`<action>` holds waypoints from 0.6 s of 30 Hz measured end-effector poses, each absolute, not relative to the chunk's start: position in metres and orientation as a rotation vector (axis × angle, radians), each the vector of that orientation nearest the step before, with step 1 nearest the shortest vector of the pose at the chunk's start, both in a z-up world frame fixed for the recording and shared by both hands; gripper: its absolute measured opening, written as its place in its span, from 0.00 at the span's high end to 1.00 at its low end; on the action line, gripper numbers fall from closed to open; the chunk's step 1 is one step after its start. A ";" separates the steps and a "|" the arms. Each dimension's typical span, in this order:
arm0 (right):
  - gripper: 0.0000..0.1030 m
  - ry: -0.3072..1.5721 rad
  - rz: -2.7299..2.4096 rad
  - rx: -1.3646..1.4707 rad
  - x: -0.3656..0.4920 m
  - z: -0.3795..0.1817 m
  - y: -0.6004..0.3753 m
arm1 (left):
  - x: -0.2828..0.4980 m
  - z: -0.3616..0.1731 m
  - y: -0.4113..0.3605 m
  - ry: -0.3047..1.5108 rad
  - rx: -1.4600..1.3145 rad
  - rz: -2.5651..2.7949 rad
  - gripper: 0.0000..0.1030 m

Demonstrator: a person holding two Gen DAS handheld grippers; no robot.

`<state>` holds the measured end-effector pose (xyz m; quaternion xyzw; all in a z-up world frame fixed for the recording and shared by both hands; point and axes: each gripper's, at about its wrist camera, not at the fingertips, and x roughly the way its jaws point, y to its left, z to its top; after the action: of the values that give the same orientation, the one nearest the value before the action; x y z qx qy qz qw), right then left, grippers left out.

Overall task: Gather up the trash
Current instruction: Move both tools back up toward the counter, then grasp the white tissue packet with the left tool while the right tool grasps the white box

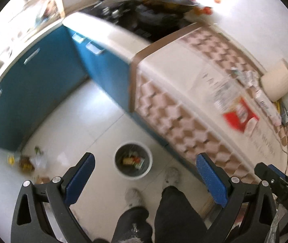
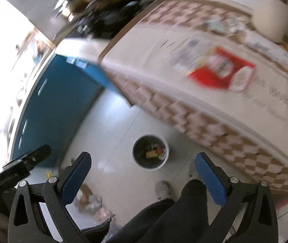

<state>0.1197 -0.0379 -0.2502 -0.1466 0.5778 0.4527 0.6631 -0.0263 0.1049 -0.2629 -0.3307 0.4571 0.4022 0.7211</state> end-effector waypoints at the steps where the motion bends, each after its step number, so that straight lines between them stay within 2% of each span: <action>1: 0.00 1.296 0.996 -0.309 0.138 -0.245 -0.043 | -0.009 -0.258 0.107 1.010 -0.716 0.878 0.01; 5: 0.00 1.280 0.892 -0.239 0.211 -0.235 -0.063 | 0.078 -0.248 0.114 1.032 -0.625 0.838 0.01; 10: 0.00 1.272 0.817 -0.339 0.317 -0.241 -0.060 | 0.195 -0.254 0.117 1.073 -0.559 0.847 0.01; 18: 0.00 1.245 0.784 -0.860 0.461 -0.306 0.000 | 0.340 -0.304 0.125 1.197 -0.470 0.870 0.01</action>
<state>0.4606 0.0000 -0.3064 -0.3798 0.5499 0.3461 0.6585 0.3399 0.1253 -0.3036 -0.2121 0.5403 0.3925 0.7135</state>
